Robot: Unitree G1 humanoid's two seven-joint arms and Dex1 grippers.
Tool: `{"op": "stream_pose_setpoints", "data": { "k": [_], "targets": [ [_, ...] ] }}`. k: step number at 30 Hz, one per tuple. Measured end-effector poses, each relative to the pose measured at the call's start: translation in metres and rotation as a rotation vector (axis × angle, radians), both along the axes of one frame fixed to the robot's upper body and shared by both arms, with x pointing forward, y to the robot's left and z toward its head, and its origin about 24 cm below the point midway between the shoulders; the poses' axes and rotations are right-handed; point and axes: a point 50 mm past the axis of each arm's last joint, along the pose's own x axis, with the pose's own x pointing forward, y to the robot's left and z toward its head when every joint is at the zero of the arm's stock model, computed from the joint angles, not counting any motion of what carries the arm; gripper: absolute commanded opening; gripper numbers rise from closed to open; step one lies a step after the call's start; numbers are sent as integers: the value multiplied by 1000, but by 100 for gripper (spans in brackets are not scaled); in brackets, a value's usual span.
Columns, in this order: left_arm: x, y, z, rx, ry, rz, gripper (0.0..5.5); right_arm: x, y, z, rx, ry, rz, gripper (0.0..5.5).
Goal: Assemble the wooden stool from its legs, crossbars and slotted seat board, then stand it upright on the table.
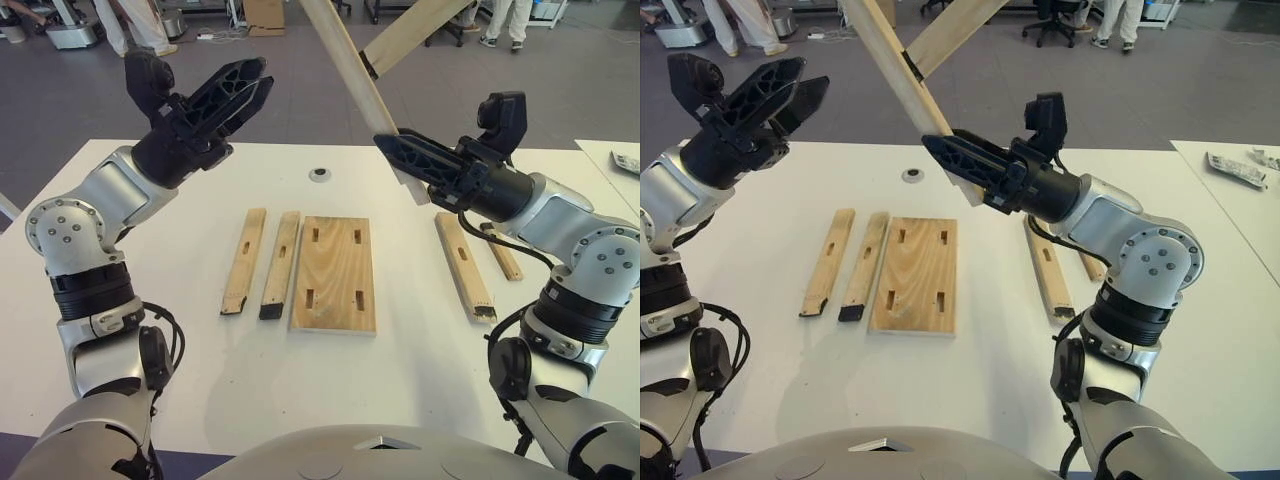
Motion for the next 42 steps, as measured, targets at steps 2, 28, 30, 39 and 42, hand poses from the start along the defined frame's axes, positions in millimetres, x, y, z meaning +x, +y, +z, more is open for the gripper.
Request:
{"op": "stream_pose_setpoints", "data": {
  "k": [2,28,30,39,42],
  "targets": [
    [-3,-2,0,-1,5,-40,505,-3,3,-3,-17,12,38,207],
    [-5,-9,1,-1,-20,-36,209,-17,23,-28,-72,122,154,207],
    [-5,-9,-1,-1,-17,-33,209,-18,25,-29,-68,134,156,207],
    [3,-2,-7,70,-21,122,208,-4,16,-25,17,153,20,331],
    [6,5,-8,150,-56,189,208,3,3,-24,7,120,-97,331]
  ]
}}
